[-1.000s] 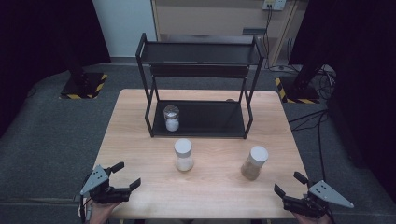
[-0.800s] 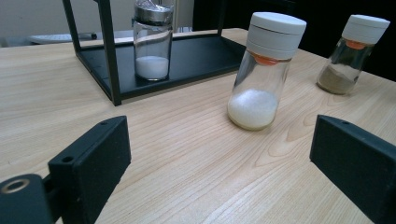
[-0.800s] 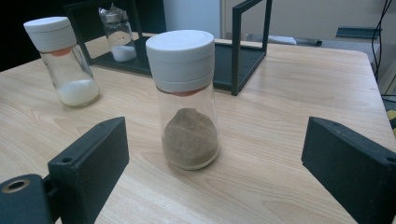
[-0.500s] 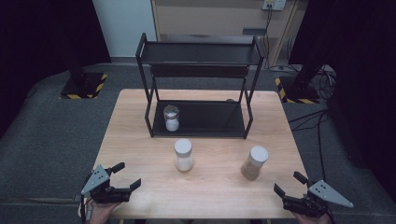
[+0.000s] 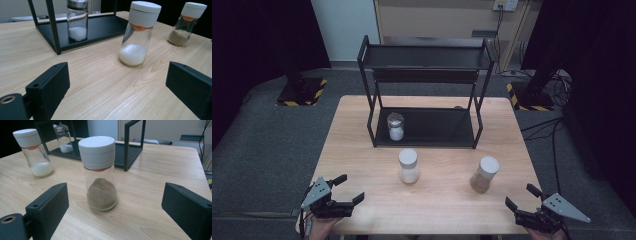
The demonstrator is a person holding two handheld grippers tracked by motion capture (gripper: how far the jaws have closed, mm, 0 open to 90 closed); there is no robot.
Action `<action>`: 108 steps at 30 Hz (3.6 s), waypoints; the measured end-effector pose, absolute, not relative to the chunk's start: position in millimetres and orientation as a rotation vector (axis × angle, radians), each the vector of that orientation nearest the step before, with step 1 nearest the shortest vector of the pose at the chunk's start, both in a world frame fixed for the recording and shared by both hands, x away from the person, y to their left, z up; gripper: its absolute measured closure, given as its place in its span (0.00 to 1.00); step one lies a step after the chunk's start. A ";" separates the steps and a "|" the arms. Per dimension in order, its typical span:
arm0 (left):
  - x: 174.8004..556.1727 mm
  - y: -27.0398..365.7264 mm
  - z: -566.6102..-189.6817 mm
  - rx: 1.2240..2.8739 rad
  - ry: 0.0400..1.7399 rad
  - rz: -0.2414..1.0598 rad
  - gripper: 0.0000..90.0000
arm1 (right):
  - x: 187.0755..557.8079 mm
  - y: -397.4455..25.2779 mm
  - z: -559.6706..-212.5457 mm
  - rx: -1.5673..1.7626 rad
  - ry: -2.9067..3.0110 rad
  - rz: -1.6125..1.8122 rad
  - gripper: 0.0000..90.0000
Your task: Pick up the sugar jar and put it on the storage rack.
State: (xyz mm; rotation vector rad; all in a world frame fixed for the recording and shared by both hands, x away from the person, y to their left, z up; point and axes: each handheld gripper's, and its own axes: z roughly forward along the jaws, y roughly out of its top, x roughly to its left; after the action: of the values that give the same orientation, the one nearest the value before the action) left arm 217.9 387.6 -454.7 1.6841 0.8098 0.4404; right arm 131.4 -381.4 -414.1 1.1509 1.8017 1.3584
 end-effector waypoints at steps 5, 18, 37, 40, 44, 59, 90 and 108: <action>218.3 387.5 -454.8 1.686 0.808 0.437 0.05 | 132.5 -380.8 -413.2 1.151 1.806 1.356 0.08; 219.6 387.1 -454.5 1.694 0.811 0.428 0.05 | 140.9 -377.9 -403.2 1.141 1.837 1.377 0.08; 220.8 387.0 -454.5 1.700 0.807 0.418 0.05 | 172.0 -358.9 -371.4 0.997 1.926 1.450 0.09; 220.9 387.1 -454.5 1.700 0.806 0.418 0.05 | 177.8 -355.0 -368.2 0.978 1.938 1.453 0.09; 221.2 387.1 -454.5 1.702 0.805 0.416 0.05 | 185.6 -351.5 -365.3 0.968 1.953 1.468 0.09; 221.9 386.6 -454.1 1.709 0.799 0.413 0.05 | 218.9 -326.3 -355.4 0.884 2.036 1.524 0.09; 223.5 386.2 -453.8 1.716 0.807 0.403 0.03 | 285.2 -260.3 -351.2 0.755 2.198 1.609 0.09; 224.9 384.3 -452.9 1.729 0.809 0.396 0.01 | 315.0 -223.6 -357.2 0.719 2.280 1.615 0.09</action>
State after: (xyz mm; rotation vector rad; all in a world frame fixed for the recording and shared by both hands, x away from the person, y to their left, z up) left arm 224.9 384.3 -452.9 1.7286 0.8091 0.3963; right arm 315.0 -223.6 -357.2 0.7188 2.2796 1.6146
